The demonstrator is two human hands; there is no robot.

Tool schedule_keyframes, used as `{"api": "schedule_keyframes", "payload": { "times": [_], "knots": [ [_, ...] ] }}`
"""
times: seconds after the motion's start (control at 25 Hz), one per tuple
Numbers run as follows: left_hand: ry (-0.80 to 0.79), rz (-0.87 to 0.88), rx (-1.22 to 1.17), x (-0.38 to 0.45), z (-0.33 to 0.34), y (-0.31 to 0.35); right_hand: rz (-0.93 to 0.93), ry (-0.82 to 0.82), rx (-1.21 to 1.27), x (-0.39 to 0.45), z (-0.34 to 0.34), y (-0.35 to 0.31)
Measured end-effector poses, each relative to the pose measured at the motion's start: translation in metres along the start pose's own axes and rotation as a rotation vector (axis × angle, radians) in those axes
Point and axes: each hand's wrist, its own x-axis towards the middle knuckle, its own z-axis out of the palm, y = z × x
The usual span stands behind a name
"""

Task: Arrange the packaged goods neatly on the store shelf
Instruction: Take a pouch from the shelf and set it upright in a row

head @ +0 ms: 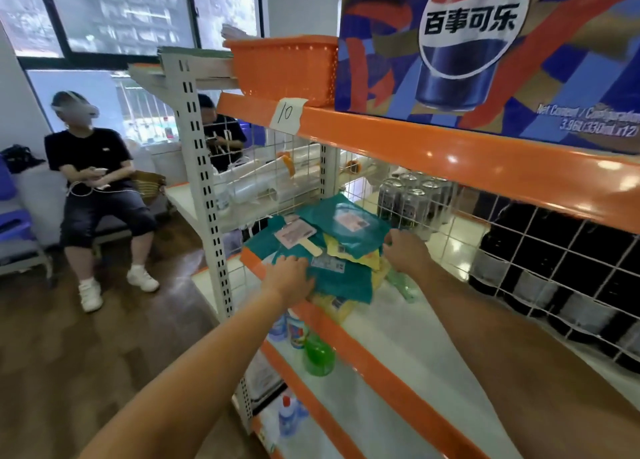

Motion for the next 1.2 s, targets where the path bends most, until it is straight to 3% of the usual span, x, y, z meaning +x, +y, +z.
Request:
{"api": "schedule_keyframes", "payload": {
  "times": [0.48,0.8,1.2],
  "knots": [
    [0.043,-0.048,-0.103,0.085,0.020,-0.011,0.048,-0.140,-0.001,0.101,0.035,0.004],
    [0.034,-0.037,-0.095,0.112,0.025,-0.023,0.246,-0.232,0.077,0.137,0.052,-0.007],
    [0.014,0.035,-0.086,0.122,0.026,-0.032,0.355,-0.155,0.208,0.133,0.047,-0.005]
  ]
}}
